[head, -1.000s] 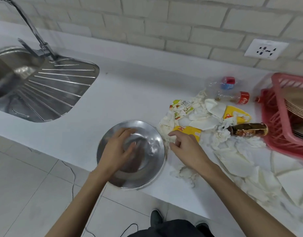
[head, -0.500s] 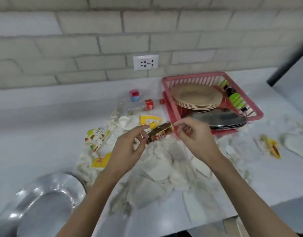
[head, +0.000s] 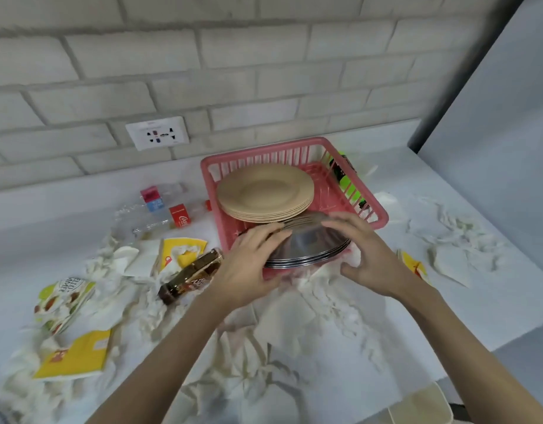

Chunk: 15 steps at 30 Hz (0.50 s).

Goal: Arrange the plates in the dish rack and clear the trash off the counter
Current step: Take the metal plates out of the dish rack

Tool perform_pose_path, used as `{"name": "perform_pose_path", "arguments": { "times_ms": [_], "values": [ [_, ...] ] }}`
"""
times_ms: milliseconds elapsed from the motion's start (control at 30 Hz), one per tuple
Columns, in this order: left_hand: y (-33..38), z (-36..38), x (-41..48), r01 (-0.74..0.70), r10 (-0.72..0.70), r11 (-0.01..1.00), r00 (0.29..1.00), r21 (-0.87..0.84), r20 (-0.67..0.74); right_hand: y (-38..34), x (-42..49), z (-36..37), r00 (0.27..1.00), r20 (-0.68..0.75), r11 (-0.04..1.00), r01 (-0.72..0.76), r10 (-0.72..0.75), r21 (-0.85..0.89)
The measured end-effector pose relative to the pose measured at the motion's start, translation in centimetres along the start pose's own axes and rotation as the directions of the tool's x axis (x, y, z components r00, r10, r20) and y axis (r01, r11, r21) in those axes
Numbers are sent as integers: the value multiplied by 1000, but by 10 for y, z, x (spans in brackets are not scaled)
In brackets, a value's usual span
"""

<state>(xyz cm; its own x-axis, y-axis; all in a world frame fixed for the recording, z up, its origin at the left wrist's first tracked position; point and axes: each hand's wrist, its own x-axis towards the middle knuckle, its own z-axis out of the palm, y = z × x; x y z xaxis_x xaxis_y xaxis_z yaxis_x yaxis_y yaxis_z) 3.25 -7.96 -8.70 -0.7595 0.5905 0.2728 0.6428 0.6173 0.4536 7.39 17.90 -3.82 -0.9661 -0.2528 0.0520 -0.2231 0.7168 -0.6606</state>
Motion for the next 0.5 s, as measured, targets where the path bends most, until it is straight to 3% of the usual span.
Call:
{"name": "perform_pose_path", "arguments": {
  "times_ms": [100,200,333,500],
  "values": [
    [13,18,15,22,-17,997,997,74,-74,13,10,-16,1000,-21,979,7,-3,205],
    [23,25,24,27,-11,994,989,110,-145,31,38,-26,992,-113,967,-21,52,256],
    [29,23,27,25,4,991,976,130,-218,62,97,-29,993,-118,995,29,-18,97],
    [25,5,27,-28,44,997,969,70,-245,100,160,-15,977,171,972,159,-130,-173]
  ]
}}
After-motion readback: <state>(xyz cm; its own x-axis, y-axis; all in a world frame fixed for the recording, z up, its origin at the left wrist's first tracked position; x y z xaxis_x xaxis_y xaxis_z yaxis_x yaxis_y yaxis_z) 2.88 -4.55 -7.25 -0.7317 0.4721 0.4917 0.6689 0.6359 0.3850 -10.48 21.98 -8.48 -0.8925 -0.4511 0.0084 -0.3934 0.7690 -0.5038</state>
